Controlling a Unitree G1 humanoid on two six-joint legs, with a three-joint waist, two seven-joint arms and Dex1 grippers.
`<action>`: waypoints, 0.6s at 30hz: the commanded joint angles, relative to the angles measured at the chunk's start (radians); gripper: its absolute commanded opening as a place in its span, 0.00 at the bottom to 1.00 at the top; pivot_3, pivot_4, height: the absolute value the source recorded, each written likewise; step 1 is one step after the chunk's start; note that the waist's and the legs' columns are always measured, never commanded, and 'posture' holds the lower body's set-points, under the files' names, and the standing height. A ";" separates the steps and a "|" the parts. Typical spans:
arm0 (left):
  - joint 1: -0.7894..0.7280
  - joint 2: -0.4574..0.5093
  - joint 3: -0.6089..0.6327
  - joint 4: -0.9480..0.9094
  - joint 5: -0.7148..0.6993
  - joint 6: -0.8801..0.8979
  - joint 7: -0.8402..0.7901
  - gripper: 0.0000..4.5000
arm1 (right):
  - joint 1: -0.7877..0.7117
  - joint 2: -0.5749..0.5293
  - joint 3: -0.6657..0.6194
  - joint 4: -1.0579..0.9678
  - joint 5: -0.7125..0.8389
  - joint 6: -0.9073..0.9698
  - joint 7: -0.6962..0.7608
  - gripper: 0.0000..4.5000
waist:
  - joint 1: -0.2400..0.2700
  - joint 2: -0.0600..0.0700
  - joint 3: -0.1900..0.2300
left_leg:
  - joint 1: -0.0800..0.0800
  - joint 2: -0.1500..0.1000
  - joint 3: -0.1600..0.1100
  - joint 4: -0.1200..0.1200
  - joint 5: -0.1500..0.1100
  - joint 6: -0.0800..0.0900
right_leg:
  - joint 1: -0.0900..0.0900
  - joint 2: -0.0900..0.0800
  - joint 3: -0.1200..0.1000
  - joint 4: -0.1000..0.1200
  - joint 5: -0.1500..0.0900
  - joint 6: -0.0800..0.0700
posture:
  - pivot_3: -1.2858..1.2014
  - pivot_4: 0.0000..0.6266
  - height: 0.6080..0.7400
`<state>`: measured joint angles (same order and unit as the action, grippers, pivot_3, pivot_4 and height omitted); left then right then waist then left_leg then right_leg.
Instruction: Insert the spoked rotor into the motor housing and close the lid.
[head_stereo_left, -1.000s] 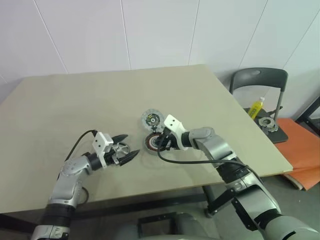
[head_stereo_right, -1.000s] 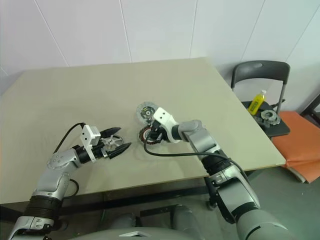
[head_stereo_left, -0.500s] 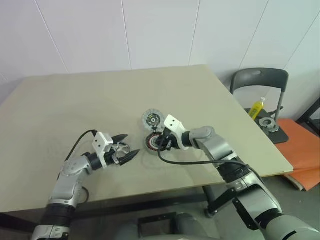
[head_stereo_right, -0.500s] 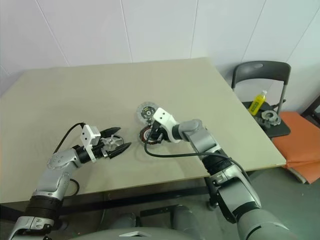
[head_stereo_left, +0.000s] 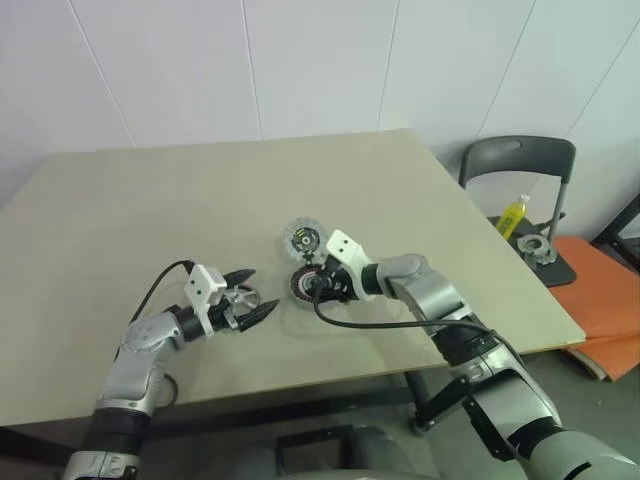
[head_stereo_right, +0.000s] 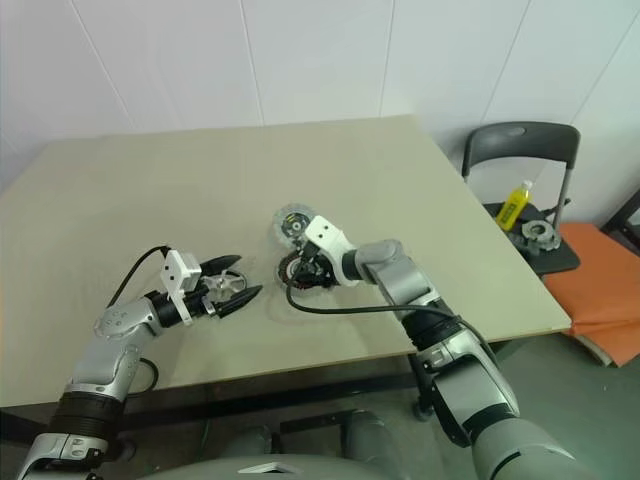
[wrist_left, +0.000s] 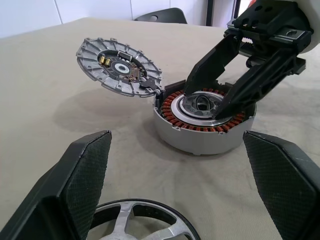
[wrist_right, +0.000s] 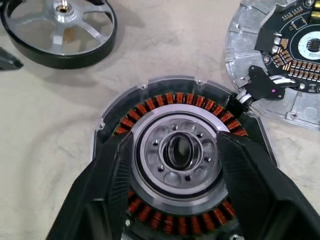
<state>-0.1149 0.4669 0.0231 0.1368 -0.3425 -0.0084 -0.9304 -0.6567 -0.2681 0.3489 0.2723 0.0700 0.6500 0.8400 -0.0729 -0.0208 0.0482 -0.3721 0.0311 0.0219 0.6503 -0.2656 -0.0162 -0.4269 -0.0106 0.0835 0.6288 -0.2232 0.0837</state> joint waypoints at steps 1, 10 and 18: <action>-0.011 0.002 -0.004 0.003 0.017 -0.014 -0.001 1.00 | -0.021 0.026 -0.062 0.027 0.046 0.016 -0.012 0.58 | 0.000 0.000 0.000 | 0.000 0.000 0.000 0.000 0.000 0.000 | 0.000 0.000 0.000 0.000 0.000 0.000 | 0.52 0.00 1.00; -0.012 -0.009 -0.006 0.004 0.026 -0.018 -0.001 1.00 | -0.030 0.037 -0.082 0.059 0.043 -0.061 -0.024 0.27 | 0.000 0.000 0.000 | -0.001 0.000 0.000 0.000 0.000 0.000 | -0.001 0.000 0.000 0.000 0.000 0.000 | 0.52 0.00 1.00; -0.010 -0.010 -0.003 -0.002 0.031 -0.017 0.005 1.00 | 0.004 -0.007 0.022 0.059 -0.030 -0.090 0.018 0.01 | 0.000 0.000 0.000 | -0.001 0.000 0.000 0.000 0.000 0.000 | -0.001 0.000 0.000 0.000 0.000 0.000 | 0.52 0.00 1.00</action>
<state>-0.1145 0.4545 0.0145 0.1543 -0.3132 -0.0097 -0.9291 -0.6637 -0.2615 0.3340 0.3360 0.0741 0.5689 0.8484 -0.0732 -0.0205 0.0482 -0.3726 0.0310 0.0220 0.6498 -0.2656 -0.0162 -0.4273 -0.0107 0.0835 0.6284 -0.2232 0.0838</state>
